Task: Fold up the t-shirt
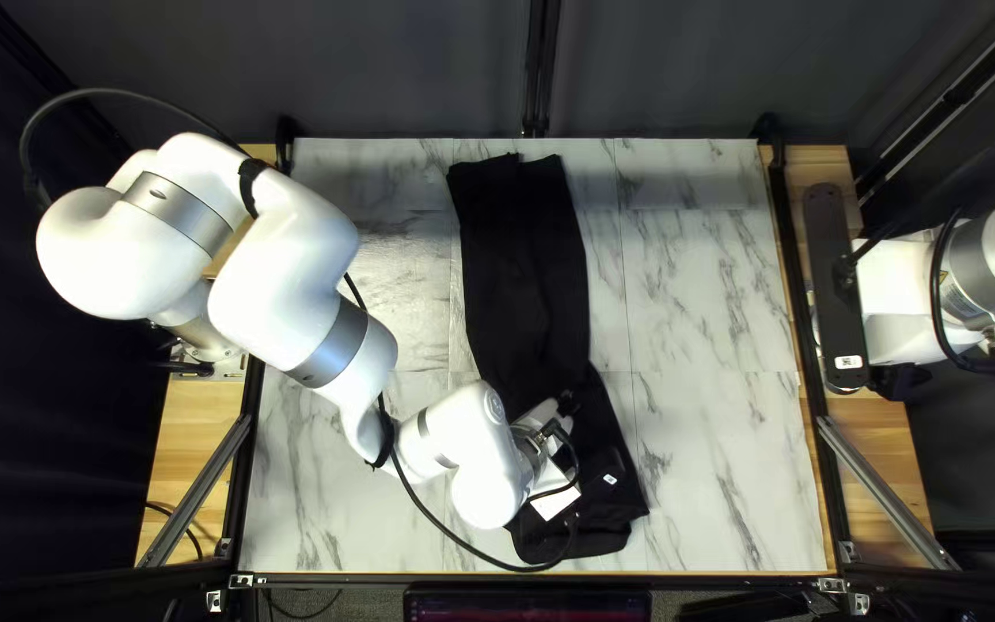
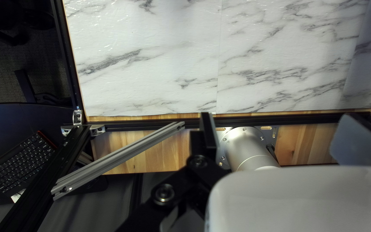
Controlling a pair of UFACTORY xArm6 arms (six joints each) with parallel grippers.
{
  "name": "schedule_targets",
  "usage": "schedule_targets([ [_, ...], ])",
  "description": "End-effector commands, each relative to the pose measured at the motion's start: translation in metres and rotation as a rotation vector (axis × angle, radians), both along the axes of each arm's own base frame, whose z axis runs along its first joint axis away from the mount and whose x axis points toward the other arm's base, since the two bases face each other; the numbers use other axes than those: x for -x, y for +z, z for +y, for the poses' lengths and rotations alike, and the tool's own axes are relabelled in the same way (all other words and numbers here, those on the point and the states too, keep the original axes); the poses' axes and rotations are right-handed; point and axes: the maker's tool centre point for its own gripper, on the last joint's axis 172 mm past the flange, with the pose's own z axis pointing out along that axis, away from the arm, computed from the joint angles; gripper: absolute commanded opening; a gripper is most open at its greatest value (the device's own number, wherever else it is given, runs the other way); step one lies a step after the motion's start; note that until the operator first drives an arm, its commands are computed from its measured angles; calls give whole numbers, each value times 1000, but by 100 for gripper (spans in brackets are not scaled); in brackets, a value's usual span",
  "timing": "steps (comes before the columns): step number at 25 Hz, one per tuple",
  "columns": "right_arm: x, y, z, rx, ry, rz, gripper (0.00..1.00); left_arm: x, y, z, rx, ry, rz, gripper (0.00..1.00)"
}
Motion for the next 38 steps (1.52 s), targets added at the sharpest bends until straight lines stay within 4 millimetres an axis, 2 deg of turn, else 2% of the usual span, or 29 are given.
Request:
schedule_targets([
  [1, 0, 0, 0, 0, 0, 0, 100, -1, 9, 2, -14, -11, -7, 100],
  [6, 0, 0, 0, 0, 0, 0, 100, -7, 17, 11, -18, -25, -22, 100],
  [16, 0, 0, 0, 0, 0, 0, 100, -38, 31, 23, 2, -75, -61, 100],
  [24, 0, 0, 0, 0, 0, 0, 100, -64, 42, 45, 29, -106, -81, 100],
  [26, 0, 0, 0, 0, 0, 0, 100, -63, 42, 45, 32, -107, -85, 100],
  [32, 0, 0, 0, 0, 0, 0, 100, -31, 38, 24, 29, -84, -96, 100],
  [38, 0, 0, 0, 0, 0, 0, 100, -27, 19, 19, 40, -53, -98, 100],
])
